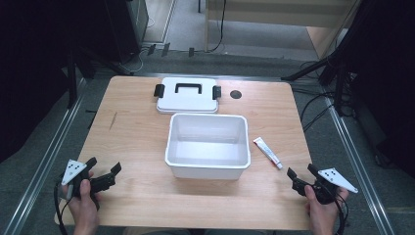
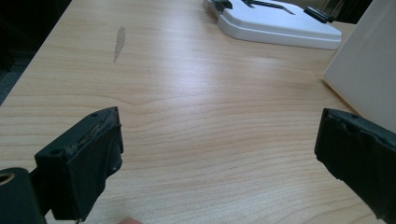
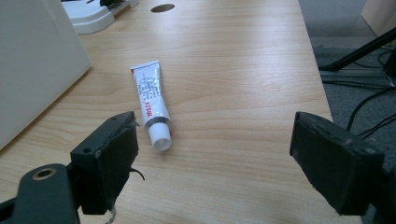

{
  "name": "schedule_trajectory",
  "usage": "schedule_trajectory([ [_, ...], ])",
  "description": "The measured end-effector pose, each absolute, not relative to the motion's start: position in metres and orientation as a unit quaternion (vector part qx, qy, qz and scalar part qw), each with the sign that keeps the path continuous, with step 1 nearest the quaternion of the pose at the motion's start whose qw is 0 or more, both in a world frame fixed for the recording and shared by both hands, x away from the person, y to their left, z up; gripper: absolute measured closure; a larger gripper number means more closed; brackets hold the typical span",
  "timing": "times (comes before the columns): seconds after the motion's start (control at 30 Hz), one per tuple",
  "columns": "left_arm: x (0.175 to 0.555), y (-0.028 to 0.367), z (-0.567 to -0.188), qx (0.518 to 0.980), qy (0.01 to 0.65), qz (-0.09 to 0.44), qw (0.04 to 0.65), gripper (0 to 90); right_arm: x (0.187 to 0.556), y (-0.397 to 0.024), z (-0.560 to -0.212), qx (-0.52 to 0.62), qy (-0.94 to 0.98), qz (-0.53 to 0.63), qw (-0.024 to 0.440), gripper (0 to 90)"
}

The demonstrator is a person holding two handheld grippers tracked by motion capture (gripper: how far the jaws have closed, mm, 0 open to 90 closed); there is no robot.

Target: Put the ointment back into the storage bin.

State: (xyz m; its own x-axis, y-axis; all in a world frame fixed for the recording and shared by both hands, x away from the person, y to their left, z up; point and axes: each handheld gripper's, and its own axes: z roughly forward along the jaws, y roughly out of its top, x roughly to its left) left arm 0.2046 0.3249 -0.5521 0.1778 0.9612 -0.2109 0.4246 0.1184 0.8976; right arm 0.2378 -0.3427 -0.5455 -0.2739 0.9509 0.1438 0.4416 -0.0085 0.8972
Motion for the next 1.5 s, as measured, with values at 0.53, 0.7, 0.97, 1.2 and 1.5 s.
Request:
schedule_trajectory([
  [0.53, 0.202, 0.327, -0.553, 0.592, 0.582, 0.279, 0.483, 1.8, 0.252, -0.329, -0.525, 0.543, 0.732, 0.35, 0.217, 16.1],
  [0.7, 0.201, 0.328, -0.553, 0.585, 0.582, 0.28, 0.49, 1.8, 0.263, -0.319, -0.514, 0.533, 0.768, 0.302, 0.186, 16.5],
  [0.97, 0.2, 0.328, -0.553, 0.583, 0.584, 0.28, 0.491, 1.8, 0.288, -0.301, -0.504, 0.546, 0.8, 0.211, 0.13, 15.9],
  [1.2, 0.2, 0.328, -0.553, 0.584, 0.584, 0.277, 0.492, 1.8, 0.308, -0.285, -0.497, 0.543, 0.82, 0.146, 0.106, 18.0],
  [1.5, 0.2, 0.329, -0.553, 0.581, 0.586, 0.274, 0.493, 1.8, 0.334, -0.269, -0.484, 0.523, 0.843, 0.096, 0.081, 36.4],
])
